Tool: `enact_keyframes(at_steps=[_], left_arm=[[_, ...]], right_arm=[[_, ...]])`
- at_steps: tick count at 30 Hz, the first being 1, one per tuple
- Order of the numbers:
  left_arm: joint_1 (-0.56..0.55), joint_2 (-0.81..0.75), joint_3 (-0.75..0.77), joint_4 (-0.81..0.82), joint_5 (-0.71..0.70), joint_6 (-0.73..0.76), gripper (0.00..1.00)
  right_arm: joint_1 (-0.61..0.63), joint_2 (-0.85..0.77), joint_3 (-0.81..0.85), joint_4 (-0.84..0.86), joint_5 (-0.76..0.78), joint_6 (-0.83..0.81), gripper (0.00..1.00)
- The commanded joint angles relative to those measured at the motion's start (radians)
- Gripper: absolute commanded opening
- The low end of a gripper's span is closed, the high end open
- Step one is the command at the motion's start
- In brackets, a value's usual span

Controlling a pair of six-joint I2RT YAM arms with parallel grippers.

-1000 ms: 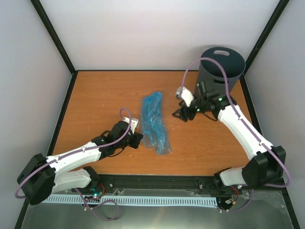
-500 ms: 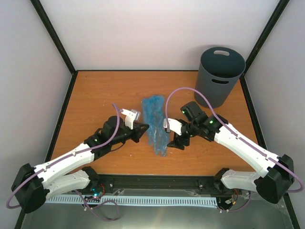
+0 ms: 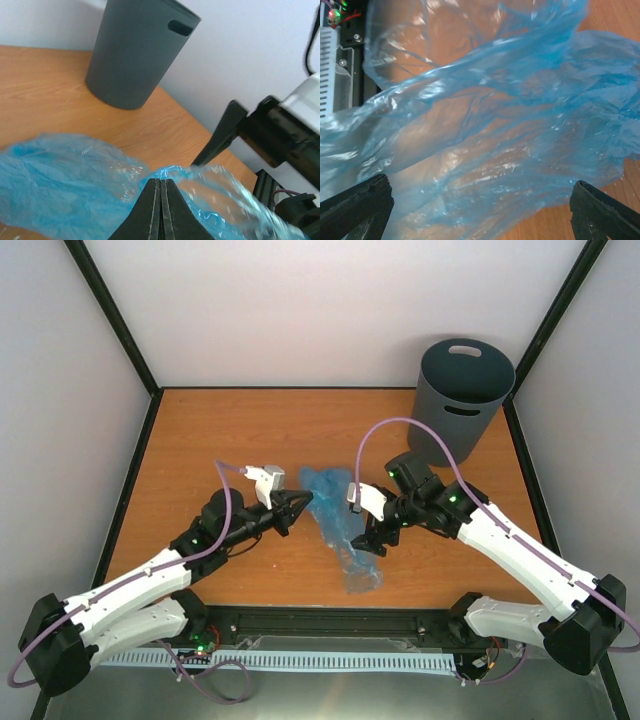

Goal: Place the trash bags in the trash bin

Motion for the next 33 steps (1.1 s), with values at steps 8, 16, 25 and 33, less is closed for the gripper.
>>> enact_keyframes(at_steps=[8, 16, 25, 33], left_arm=[[-0.008, -0.045, -0.070, 0.077, -0.143, -0.069, 0.01], [-0.008, -0.026, -0.096, 0.129, -0.201, -0.106, 0.01], [-0.008, -0.039, -0.104, 0.131, -0.290, -0.148, 0.01], [-0.009, -0.080, -0.103, 0.096, -0.366, -0.188, 0.01]], right_arm=[[0.004, -0.031, 0.059, -0.027, -0.015, 0.088, 0.96], [0.011, -0.033, 0.023, -0.064, -0.191, 0.015, 1.00], [0.092, 0.118, 0.038, 0.025, -0.058, 0.059, 1.00], [0.256, 0.161, 0.013, 0.139, 0.274, 0.101, 1.00]])
